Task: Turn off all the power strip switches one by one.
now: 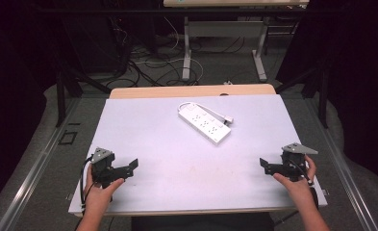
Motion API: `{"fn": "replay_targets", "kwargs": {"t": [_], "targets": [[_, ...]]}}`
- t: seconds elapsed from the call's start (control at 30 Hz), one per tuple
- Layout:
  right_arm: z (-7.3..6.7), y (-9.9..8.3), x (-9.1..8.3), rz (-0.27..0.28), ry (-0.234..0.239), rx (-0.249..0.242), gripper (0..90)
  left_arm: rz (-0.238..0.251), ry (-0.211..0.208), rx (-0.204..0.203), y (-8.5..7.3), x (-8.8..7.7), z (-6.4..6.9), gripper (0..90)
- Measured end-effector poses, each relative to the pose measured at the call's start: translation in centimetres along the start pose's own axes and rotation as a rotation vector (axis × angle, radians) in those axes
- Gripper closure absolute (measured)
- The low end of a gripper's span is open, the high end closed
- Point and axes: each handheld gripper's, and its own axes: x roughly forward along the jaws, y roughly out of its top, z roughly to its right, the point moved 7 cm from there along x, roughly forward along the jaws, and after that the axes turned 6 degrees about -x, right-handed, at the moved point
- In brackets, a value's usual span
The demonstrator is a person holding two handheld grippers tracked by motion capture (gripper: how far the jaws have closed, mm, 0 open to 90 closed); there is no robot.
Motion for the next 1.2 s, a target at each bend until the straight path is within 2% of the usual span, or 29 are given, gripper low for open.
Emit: {"fn": "replay_targets", "kwargs": {"t": [0.13, 0.27, 0.37, 0.53, 0.67, 0.77, 1.03, 1.2], "targets": [[-0.6, 0.8, 0.2, -0.002, -0.019, -0.052, 0.0, -0.012, 0.013, 0.003, -0.1, -0.1, -0.1, 0.9], [-1.2, 1.5, 0.7, -0.009, -0.011, -0.087, 0.0, -0.008, 0.010, 0.000, -0.3, -0.1, -0.1, 0.9], [-1.7, 2.4, 1.0, -0.016, 0.007, -0.101, 0.0, -0.004, 0.014, 0.007, -0.4, 0.0, 0.1, 0.8], [-2.8, 4.8, 1.0, -0.009, 0.046, -0.117, 3.3, -0.006, 0.021, 0.016, -0.8, -0.4, 0.3, 0.5], [-4.0, 6.8, 1.4, -0.008, 0.072, -0.151, 5.1, -0.001, 0.018, 0.018, -0.8, -0.5, 0.4, 0.4], [-4.9, 8.2, 1.8, -0.006, 0.090, -0.194, 5.8, -0.001, 0.019, 0.020, -0.9, -0.5, 0.4, 0.4], [-6.2, 10.8, 2.7, 0.012, 0.108, -0.219, 10.8, -0.003, 0.013, 0.025, -0.9, -0.6, 0.6, 0.4], [-6.8, 11.8, 3.4, 0.003, 0.128, -0.235, 13.0, -0.003, 0.012, 0.024, -1.0, -0.6, 0.6, 0.4]]}}
